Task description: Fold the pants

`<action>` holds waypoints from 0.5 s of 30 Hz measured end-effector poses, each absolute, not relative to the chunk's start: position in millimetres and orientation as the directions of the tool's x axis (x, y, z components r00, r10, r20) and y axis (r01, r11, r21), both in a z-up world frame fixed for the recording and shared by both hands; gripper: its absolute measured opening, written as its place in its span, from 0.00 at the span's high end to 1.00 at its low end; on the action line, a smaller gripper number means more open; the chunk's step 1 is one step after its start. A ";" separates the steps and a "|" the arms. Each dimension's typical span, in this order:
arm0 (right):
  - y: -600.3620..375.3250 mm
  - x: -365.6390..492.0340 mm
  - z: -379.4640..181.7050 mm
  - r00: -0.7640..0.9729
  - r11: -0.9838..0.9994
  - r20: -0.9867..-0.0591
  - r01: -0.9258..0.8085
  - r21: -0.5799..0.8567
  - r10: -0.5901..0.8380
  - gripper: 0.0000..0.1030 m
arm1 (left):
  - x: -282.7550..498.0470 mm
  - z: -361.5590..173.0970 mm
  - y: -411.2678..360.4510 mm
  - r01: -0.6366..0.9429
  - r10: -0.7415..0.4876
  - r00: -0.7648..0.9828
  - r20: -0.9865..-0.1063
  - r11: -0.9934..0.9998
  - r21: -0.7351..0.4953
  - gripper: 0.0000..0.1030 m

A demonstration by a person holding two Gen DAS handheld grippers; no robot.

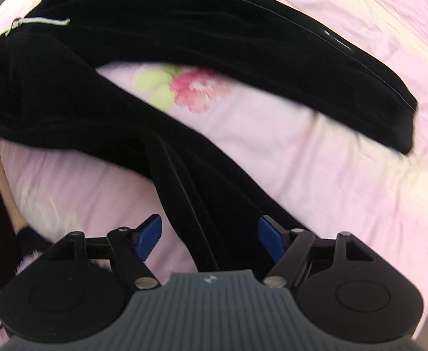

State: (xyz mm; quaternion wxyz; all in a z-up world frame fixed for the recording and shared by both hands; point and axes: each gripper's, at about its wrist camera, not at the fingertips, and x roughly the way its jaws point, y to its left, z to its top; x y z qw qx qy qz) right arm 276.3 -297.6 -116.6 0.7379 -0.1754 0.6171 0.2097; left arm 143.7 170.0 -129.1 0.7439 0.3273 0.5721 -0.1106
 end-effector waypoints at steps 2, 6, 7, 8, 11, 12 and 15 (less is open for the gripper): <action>-317.5 264.0 -116.7 0.123 0.859 -0.990 -0.513 -0.003 0.070 0.32 | 152.0 -117.3 173.7 0.456 0.206 0.321 -0.925 0.822 0.341 0.77; -354.9 238.2 -128.0 0.076 0.900 -0.994 -0.436 0.034 0.074 0.33 | 163.2 -99.9 178.5 0.318 0.214 0.328 -0.920 0.892 0.321 0.77; -360.8 233.1 -131.5 0.075 0.911 -0.993 -0.408 0.055 0.093 0.33 | 164.5 -97.5 178.8 0.298 0.219 0.330 -0.918 0.899 0.321 0.77; -364.5 229.1 -135.5 0.083 0.922 -0.991 -0.382 0.067 0.106 0.35 | 165.5 -95.3 178.1 0.279 0.226 0.331 -0.916 0.904 0.324 0.77; -367.5 223.6 -147.5 0.123 0.942 -0.981 -0.319 0.101 0.147 0.43 | 165.5 -87.3 173.8 0.230 0.250 0.333 -0.909 0.914 0.336 0.77; -367.3 223.1 -151.7 0.136 0.947 -0.979 -0.304 0.102 0.149 0.47 | 165.5 -84.1 174.2 0.212 0.261 0.337 -0.905 0.915 0.343 0.77; -364.5 224.2 -165.6 0.151 0.961 -0.981 -0.264 0.076 0.119 0.66 | 163.9 -74.0 168.2 0.177 0.278 0.360 -0.891 0.917 0.357 0.77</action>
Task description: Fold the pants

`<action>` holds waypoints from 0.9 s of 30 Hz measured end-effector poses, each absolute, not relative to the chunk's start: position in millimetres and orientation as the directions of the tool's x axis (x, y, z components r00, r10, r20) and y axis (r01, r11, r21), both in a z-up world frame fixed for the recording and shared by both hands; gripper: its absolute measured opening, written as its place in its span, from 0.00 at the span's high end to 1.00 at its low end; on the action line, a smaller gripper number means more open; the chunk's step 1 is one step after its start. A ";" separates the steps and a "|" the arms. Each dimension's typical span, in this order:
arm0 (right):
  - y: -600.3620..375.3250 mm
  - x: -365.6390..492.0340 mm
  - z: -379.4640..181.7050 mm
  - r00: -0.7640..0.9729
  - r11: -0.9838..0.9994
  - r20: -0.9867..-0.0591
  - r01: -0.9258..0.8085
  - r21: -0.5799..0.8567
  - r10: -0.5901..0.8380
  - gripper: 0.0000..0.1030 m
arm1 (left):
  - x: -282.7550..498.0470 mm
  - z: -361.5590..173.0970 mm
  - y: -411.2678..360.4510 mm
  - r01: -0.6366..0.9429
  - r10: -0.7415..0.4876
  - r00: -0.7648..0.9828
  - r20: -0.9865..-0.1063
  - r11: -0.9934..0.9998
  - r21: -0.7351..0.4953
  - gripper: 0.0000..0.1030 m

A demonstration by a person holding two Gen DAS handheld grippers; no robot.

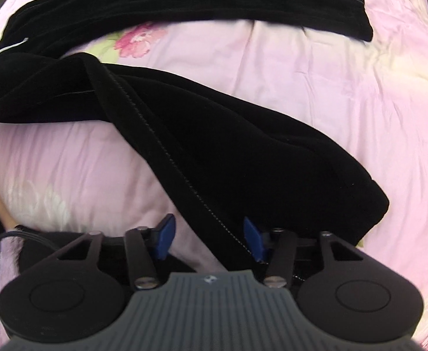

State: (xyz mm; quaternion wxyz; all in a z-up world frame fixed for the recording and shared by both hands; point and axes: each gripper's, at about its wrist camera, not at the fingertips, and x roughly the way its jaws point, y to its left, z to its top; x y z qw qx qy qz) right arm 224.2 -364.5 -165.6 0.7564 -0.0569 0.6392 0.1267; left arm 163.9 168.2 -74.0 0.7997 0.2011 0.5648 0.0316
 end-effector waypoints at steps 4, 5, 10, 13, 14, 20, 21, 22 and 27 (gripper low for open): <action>-370.1 224.2 -158.8 0.222 0.982 -0.971 -0.185 0.051 0.092 0.92 | 162.9 -67.4 170.3 0.171 0.299 0.368 -0.880 0.909 0.380 0.77; -372.3 222.5 -150.2 0.254 0.983 -0.963 -0.180 0.041 0.087 0.94 | 161.9 -65.3 170.3 0.174 0.303 0.370 -0.878 0.906 0.386 0.77; -385.9 224.0 -92.8 0.405 0.991 -0.914 -0.130 -0.027 0.028 0.97 | 165.5 -51.0 172.1 0.160 0.315 0.389 -0.866 0.902 0.400 0.78; -389.9 235.1 -63.3 0.463 0.992 -0.886 -0.113 -0.057 0.002 0.97 | 173.0 -44.9 172.9 0.144 0.313 0.395 -0.864 0.907 0.395 0.78; -389.0 240.3 -55.5 0.475 0.991 -0.880 -0.113 -0.074 -0.012 0.97 | 176.0 -42.4 173.0 0.137 0.315 0.400 -0.861 0.908 0.396 0.78; -382.3 290.9 -38.5 0.495 0.977 -0.864 -0.120 -0.176 -0.095 0.98 | 199.8 -33.2 179.7 0.095 0.315 0.421 -0.851 0.917 0.387 0.78; -379.7 299.9 -40.2 0.491 0.974 -0.865 -0.123 -0.190 -0.107 0.98 | 207.8 -34.7 179.6 0.090 0.319 0.425 -0.847 0.916 0.390 0.78; -380.0 307.4 -42.1 0.487 0.971 -0.865 -0.122 -0.206 -0.122 0.98 | 213.7 -34.8 178.9 0.085 0.326 0.431 -0.841 0.914 0.397 0.78; -373.1 356.9 -51.1 0.483 0.957 -0.857 -0.115 -0.266 -0.180 0.99 | 256.7 -32.4 176.0 0.043 0.360 0.463 -0.810 0.904 0.426 0.79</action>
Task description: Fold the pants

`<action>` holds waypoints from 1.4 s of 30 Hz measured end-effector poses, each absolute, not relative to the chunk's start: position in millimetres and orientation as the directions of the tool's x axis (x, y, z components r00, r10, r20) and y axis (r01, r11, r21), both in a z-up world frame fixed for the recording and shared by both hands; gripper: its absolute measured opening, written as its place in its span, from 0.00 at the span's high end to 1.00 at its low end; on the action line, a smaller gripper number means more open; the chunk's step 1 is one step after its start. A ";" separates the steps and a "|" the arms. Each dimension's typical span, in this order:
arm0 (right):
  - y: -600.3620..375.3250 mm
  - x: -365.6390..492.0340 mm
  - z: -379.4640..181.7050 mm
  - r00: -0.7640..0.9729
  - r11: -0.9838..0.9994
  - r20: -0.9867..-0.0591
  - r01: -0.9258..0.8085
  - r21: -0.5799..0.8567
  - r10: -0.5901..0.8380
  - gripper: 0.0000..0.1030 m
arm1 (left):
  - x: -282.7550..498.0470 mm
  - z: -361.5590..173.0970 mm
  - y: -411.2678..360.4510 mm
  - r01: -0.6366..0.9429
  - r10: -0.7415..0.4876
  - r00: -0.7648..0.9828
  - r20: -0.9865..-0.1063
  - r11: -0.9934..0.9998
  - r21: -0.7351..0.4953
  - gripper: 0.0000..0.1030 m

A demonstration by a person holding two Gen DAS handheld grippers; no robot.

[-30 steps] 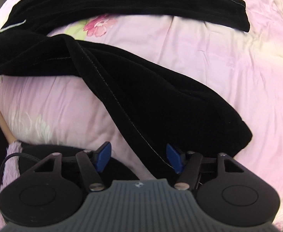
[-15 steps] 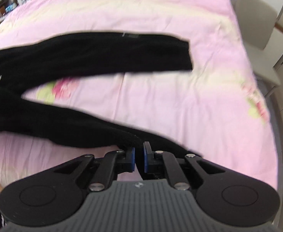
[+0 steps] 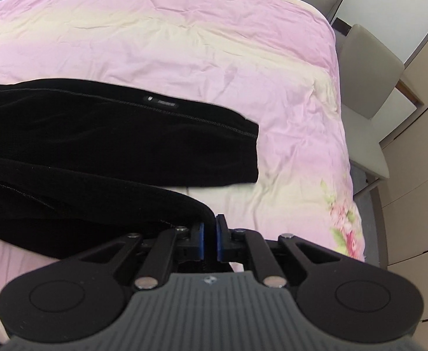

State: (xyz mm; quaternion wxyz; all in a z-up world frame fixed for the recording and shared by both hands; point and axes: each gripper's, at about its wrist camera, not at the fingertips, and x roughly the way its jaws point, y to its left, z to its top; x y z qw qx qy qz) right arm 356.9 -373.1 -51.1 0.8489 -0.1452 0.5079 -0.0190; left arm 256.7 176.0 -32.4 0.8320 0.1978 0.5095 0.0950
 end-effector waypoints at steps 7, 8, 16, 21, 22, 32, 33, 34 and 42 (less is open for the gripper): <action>-360.2 461.3 -53.4 0.489 0.946 -0.847 -0.119 -0.301 -0.208 0.99 | 338.2 -47.8 183.8 0.020 0.411 0.442 -0.797 0.884 0.467 0.79; -355.9 481.4 -60.8 0.481 0.943 -0.850 -0.123 -0.308 -0.215 0.99 | 350.9 -56.2 185.3 0.017 0.417 0.432 -0.800 0.883 0.470 0.79; -328.6 586.8 -169.6 0.368 0.886 -0.882 -0.242 -0.395 -0.293 0.99 | 412.5 -146.9 184.8 0.073 0.438 0.317 -0.841 0.873 0.482 0.78; -332.1 606.1 -208.3 0.318 0.881 -0.900 -0.272 -0.386 -0.296 0.98 | 409.3 -147.1 195.9 0.022 0.388 0.318 -0.865 0.909 0.416 0.78; -332.0 604.8 -208.1 0.321 0.876 -0.899 -0.284 -0.390 -0.297 0.98 | 402.7 -140.7 195.5 0.025 0.386 0.340 -0.858 0.908 0.419 0.79; -341.6 615.8 -161.8 0.374 0.911 -0.895 -0.229 -0.344 -0.244 0.99 | 423.0 -99.4 200.5 -0.027 0.323 0.346 -0.881 0.942 0.335 0.79; -340.8 622.4 -167.2 0.368 0.915 -0.897 -0.217 -0.339 -0.245 0.99 | 431.5 -108.2 203.6 -0.027 0.318 0.318 -0.893 0.945 0.327 0.76; -339.1 628.2 -176.1 0.354 0.917 -0.901 -0.211 -0.339 -0.252 0.99 | 437.8 -117.4 206.7 -0.027 0.318 0.292 -0.902 0.946 0.324 0.74; -328.8 634.0 -201.6 0.351 0.886 -0.885 -0.235 -0.399 -0.306 0.81 | 448.8 -117.2 211.1 0.067 0.301 0.207 -0.931 0.945 0.320 0.63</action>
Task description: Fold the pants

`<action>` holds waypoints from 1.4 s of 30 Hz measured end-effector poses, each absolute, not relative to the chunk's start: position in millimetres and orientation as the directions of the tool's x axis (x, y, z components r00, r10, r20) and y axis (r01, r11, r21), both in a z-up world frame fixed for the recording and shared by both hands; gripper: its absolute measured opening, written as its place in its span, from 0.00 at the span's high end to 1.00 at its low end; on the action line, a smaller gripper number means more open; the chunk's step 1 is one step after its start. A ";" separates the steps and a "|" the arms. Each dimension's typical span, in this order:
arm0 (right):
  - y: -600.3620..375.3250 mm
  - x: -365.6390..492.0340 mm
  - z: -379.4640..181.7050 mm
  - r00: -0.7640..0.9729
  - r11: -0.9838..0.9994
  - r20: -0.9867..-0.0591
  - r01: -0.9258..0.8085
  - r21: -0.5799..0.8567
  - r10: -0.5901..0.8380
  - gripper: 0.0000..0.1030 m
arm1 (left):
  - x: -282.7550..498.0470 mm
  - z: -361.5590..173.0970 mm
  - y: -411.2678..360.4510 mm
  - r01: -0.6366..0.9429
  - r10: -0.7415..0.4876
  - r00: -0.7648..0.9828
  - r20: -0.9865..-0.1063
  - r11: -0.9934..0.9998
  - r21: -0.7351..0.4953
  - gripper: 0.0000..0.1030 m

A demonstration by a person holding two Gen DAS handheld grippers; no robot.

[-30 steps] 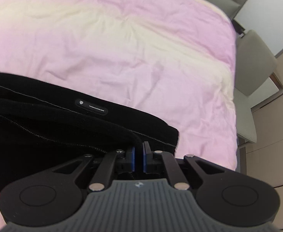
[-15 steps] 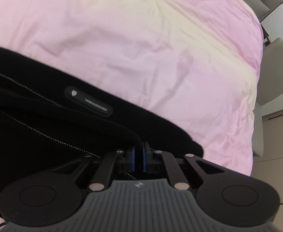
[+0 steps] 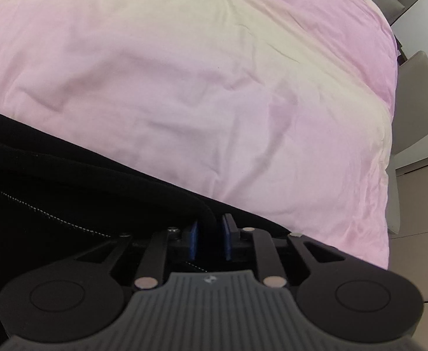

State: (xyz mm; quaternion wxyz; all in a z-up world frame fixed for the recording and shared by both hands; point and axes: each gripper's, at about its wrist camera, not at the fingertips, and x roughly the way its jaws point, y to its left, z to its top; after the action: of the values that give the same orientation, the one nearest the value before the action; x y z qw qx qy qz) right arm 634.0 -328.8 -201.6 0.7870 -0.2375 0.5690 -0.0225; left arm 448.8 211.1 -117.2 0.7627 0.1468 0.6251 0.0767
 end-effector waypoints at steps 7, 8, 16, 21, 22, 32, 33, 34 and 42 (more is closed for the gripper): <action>-303.0 605.6 -152.6 0.456 0.908 -0.864 -0.233 -0.348 -0.215 0.51 | 444.7 -57.2 247.4 -0.112 0.346 0.288 -0.893 0.938 0.327 0.24; -292.1 597.9 -147.9 0.461 0.910 -0.869 -0.258 -0.325 -0.180 0.52 | 439.6 -51.5 250.0 -0.130 0.334 0.307 -0.891 0.942 0.308 0.24; -177.0 543.8 -158.9 0.346 0.862 -0.929 -0.503 -0.065 0.131 0.68 | 377.8 -57.1 243.9 -0.051 0.295 0.369 -0.881 0.953 0.298 0.31; -113.9 545.4 -174.2 0.350 0.831 -0.919 -0.554 -0.047 0.182 0.68 | 357.3 -82.8 260.6 -0.028 0.296 0.339 -0.893 0.952 0.305 0.38; -105.7 550.0 -176.9 0.351 0.834 -0.919 -0.550 -0.048 0.178 0.68 | 357.1 -90.0 264.4 -0.019 0.299 0.325 -0.897 0.951 0.310 0.40; -68.3 599.9 -218.2 0.307 0.880 -0.949 -0.467 -0.090 0.066 0.67 | 386.1 -143.4 265.7 0.118 0.360 0.265 -0.895 0.909 0.401 0.38; -65.7 601.2 -221.5 0.305 0.879 -0.951 -0.468 -0.096 0.058 0.66 | 387.6 -146.4 265.9 0.119 0.363 0.264 -0.894 0.907 0.403 0.37; -63.2 602.8 -223.6 0.302 0.877 -0.952 -0.470 -0.102 0.051 0.66 | 389.1 -147.2 265.7 0.120 0.366 0.265 -0.892 0.905 0.407 0.35; -61.4 596.2 -214.3 0.311 0.875 -0.949 -0.473 -0.104 0.056 0.61 | 369.8 -117.1 260.4 0.107 0.366 0.299 -0.881 0.905 0.412 0.31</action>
State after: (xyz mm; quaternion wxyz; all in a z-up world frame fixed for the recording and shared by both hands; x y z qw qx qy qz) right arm 596.2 -61.4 -214.3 0.7881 -0.1853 0.5625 0.1677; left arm 369.8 260.4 -117.1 0.7801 0.2020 0.5863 0.0830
